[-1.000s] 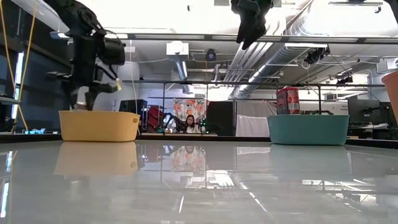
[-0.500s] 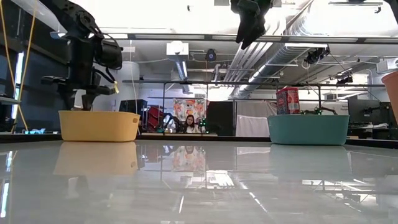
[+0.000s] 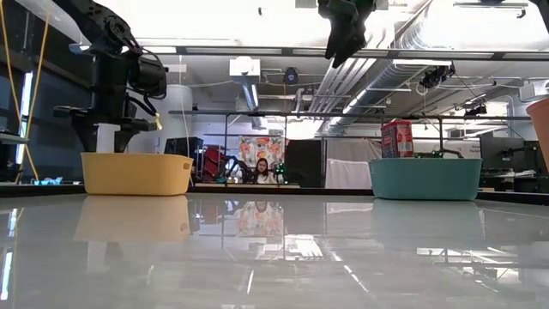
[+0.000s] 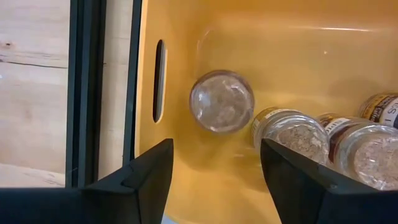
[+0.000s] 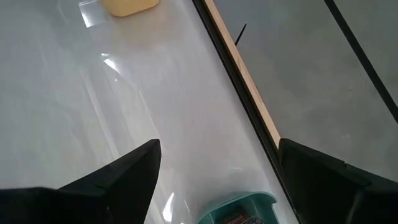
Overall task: Sort spices by type
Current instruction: Put the brown seasoning bottle into the yellow bin, then adjust the brown seasoning bottles in the yellow bin
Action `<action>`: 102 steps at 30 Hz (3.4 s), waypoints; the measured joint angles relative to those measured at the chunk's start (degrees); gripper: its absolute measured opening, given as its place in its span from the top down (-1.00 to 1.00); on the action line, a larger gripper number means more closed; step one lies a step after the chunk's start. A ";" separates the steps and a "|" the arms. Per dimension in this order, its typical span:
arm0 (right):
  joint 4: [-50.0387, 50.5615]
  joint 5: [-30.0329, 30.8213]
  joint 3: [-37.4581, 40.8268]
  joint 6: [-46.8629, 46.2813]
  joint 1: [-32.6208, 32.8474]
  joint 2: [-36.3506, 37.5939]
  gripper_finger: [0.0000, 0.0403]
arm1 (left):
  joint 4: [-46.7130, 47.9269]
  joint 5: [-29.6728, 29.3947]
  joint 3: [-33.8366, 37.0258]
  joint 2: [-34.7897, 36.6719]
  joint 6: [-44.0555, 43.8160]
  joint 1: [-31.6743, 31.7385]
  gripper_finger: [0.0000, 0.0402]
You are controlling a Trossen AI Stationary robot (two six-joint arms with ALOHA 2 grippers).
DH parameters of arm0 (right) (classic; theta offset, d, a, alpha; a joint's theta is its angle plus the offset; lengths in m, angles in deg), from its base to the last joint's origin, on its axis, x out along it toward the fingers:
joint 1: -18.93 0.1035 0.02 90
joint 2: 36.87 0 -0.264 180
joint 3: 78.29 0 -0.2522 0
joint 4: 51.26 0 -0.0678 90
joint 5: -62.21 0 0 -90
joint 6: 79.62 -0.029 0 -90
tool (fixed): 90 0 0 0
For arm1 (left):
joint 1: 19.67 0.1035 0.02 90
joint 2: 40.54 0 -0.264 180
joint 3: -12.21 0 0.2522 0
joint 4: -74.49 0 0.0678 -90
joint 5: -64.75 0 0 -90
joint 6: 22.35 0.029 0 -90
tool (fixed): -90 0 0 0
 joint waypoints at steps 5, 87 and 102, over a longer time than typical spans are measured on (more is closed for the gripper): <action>-0.04 0.00 0.00 -1.07 -0.02 0.00 -0.59 | -0.02 0.01 0.00 0.00 0.00 0.00 -0.12; -2.19 0.00 0.00 -2.54 0.00 0.00 -0.59 | -9.32 -1.43 -9.16 -12.31 2.01 -1.26 1.00; -2.22 -0.01 0.00 -2.80 0.00 0.00 -0.59 | -19.65 -0.01 -9.16 -17.10 -4.70 -8.57 1.00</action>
